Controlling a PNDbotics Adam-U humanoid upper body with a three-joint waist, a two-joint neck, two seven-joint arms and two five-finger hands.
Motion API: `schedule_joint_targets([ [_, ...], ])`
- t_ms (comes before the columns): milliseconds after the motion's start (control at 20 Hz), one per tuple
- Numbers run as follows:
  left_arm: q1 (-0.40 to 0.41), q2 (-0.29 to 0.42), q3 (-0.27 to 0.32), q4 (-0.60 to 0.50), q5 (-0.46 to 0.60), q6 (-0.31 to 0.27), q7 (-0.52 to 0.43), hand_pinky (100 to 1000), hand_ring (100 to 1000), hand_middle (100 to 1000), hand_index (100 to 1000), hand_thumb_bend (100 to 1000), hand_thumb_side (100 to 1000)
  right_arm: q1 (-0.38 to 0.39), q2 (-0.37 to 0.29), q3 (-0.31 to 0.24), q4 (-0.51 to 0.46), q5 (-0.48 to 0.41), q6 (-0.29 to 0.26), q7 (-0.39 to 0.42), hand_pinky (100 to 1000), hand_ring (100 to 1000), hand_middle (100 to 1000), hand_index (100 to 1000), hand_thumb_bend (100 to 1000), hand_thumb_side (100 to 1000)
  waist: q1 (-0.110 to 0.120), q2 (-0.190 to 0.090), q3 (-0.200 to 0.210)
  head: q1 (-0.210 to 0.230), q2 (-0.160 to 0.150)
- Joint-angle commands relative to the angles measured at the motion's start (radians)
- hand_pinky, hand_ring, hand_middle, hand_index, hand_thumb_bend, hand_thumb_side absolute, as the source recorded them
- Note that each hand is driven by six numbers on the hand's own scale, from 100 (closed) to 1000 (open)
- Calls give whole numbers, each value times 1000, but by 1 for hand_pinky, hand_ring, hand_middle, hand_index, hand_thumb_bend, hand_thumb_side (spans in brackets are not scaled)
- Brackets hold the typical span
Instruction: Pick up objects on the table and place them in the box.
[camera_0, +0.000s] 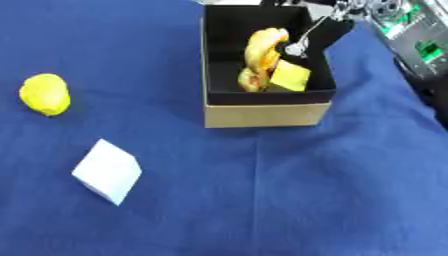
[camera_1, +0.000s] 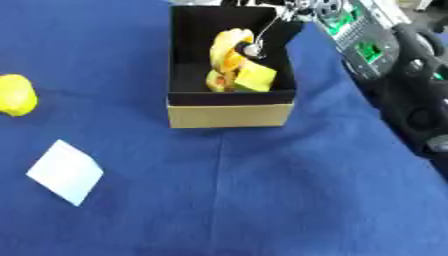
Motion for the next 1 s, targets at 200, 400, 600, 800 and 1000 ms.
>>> schedule_joint_targets([
  [200,-7,26,4,-18,4,-1,0,736,577,531,774,307,525,-14,-24,-25,-17,40,-34,23,884,905,850,895,442,100,13,-31,-7,6,1],
  [400,-2,27,5,-18,4,0,0,736,578,531,773,309,523,-7,-32,-38,-42,18,-27,5,871,894,833,886,416,100,18,-41,-15,11,8],
  [600,12,37,11,-18,-2,0,6,737,578,530,773,326,536,30,-91,-67,-161,-56,-2,-44,850,869,800,869,370,100,29,-55,-31,26,21],
  [800,31,73,17,-18,-21,-2,14,737,577,530,774,307,515,153,-241,-146,-443,-196,82,-140,836,847,769,846,410,100,42,-64,-62,53,31],
  [1000,56,160,11,-18,-64,5,17,739,576,529,777,306,504,318,-370,-263,-539,-345,25,-297,826,833,755,831,291,100,57,-71,-98,93,44],
])
